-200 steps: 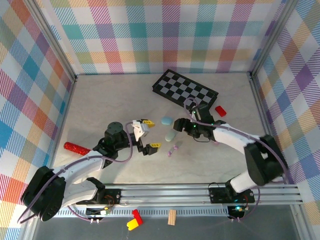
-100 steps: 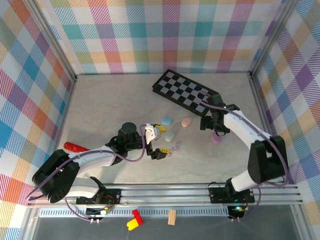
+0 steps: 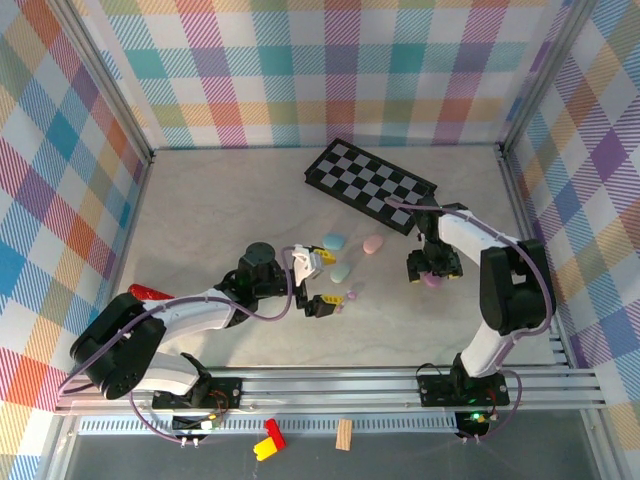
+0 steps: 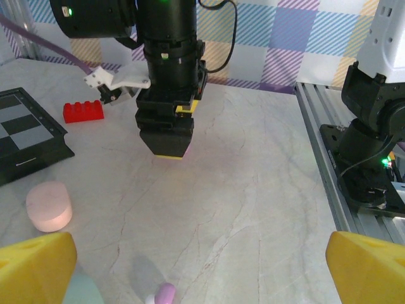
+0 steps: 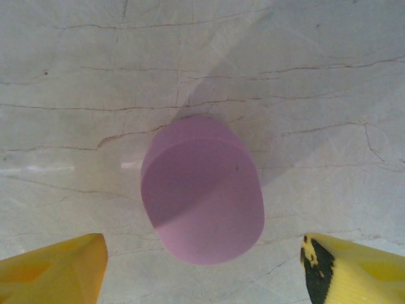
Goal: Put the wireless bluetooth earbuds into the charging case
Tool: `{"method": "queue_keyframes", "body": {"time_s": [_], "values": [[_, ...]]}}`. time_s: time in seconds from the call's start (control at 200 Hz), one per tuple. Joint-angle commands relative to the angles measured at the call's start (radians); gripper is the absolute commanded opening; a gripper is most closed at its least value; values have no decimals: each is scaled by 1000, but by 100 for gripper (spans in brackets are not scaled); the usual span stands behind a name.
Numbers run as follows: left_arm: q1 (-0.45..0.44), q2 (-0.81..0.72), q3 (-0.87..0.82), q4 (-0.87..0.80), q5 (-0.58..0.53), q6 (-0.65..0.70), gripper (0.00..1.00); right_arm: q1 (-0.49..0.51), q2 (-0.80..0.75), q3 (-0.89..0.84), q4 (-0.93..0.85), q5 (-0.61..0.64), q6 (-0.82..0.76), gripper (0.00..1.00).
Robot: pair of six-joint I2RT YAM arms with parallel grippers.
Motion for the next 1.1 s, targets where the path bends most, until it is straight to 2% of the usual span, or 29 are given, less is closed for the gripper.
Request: {"method": "queue_keyframes", "body": {"time_s": [0.0, 0.16, 0.325, 0.42, 0.585, 0.765, 0.94, 1.025, 1.095], "values": [[-13, 12, 27, 66, 33, -18, 100, -11, 37, 32, -15, -33, -32, 75], [-13, 12, 27, 70, 32, -19, 100, -14, 70, 34, 10, -40, -45, 67], [-11, 12, 22, 67, 27, -19, 100, -14, 76, 31, 26, -52, -48, 52], [-6, 12, 15, 73, 26, -24, 100, -8, 58, 22, 38, -76, -69, 48], [42, 11, -19, 132, 25, -76, 100, 46, 7, 13, 66, -101, -103, 45], [117, 6, -68, 218, -30, -197, 100, 167, -65, 6, 125, -120, -137, 44], [162, -25, -115, 253, -103, -250, 100, 259, -185, -56, 296, -238, -220, 44], [182, -61, -127, 217, -144, -284, 100, 300, -248, -117, 418, -283, -295, 45], [186, -94, -127, 157, -219, -324, 100, 324, -275, -141, 469, -316, -329, 44]]}}
